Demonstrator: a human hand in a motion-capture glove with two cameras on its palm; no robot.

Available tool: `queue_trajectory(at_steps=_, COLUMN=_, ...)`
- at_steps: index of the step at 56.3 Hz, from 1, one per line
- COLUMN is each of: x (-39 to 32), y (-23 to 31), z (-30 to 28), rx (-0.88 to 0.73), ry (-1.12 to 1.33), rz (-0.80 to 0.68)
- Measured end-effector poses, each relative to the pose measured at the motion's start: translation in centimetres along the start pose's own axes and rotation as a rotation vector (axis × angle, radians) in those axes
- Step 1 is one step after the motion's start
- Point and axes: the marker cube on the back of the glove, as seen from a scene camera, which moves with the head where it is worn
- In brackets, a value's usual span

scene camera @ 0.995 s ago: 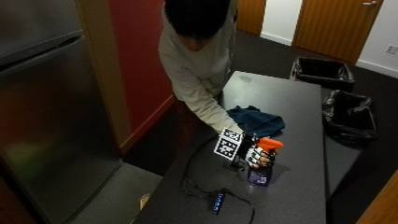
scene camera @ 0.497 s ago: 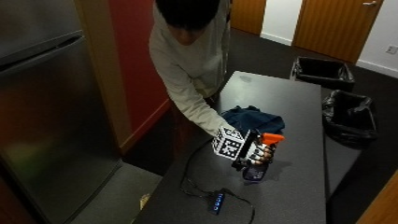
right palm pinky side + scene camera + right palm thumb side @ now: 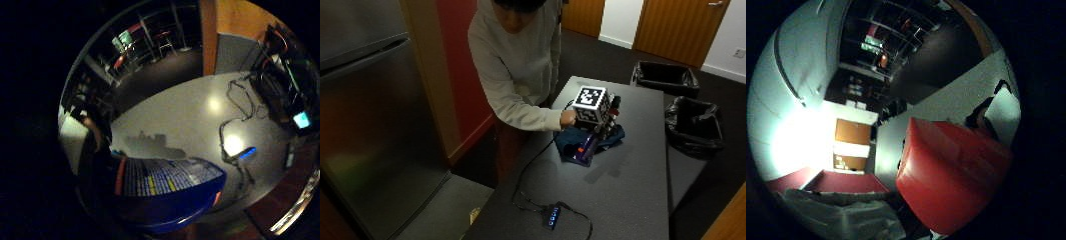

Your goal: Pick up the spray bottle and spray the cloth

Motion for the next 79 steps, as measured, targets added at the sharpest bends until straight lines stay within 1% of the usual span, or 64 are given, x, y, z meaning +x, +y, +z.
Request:
queue_trajectory(at_steps=1, x=-0.1, y=-0.4, z=0.1, rx=0.021, ry=0.057, rz=-0.013)
queue_trajectory(at_steps=3, x=-0.9, y=-0.5, z=0.0, rx=0.015, ry=0.125, rz=-0.045)
queue_trajectory(at_steps=16, x=-6.2, y=1.3, z=-0.1, rx=-0.153, ry=0.393, rz=-0.205)
queue_trajectory(at_steps=25, x=-8.2, y=2.9, z=2.0, rx=-0.226, ry=0.588, rz=-0.276)
queue_trajectory(at_steps=31, x=-8.6, y=3.5, z=3.1, rx=-0.249, ry=0.641, rz=-0.271)
queue_trajectory(at_steps=36, x=-8.4, y=4.1, z=4.0, rx=-0.276, ry=0.671, rz=-0.298)
queue_trajectory(at_steps=44, x=-8.1, y=4.6, z=4.9, rx=-0.309, ry=0.673, rz=-0.280)
queue_trajectory(at_steps=49, x=-5.8, y=3.9, z=4.1, rx=-0.248, ry=0.947, rz=-0.239)
queue_trajectory(at_steps=50, x=-5.8, y=4.0, z=4.2, rx=-0.254, ry=0.934, rz=-0.245)
queue_trajectory(at_steps=54, x=-7.6, y=5.1, z=5.1, rx=-0.317, ry=0.715, rz=-0.289)
queue_trajectory(at_steps=57, x=-8.0, y=5.3, z=4.9, rx=-0.336, ry=0.633, rz=-0.298)
queue_trajectory(at_steps=60, x=-8.1, y=5.3, z=5.0, rx=-0.330, ry=0.628, rz=-0.291)
queue_trajectory(at_steps=68, x=-6.8, y=4.9, z=4.7, rx=-0.305, ry=0.771, rz=-0.269)
queue_trajectory(at_steps=72, x=-7.8, y=5.5, z=5.3, rx=-0.334, ry=0.661, rz=-0.286)
queue_trajectory(at_steps=79, x=-9.1, y=5.5, z=5.1, rx=-0.317, ry=0.585, rz=-0.291)
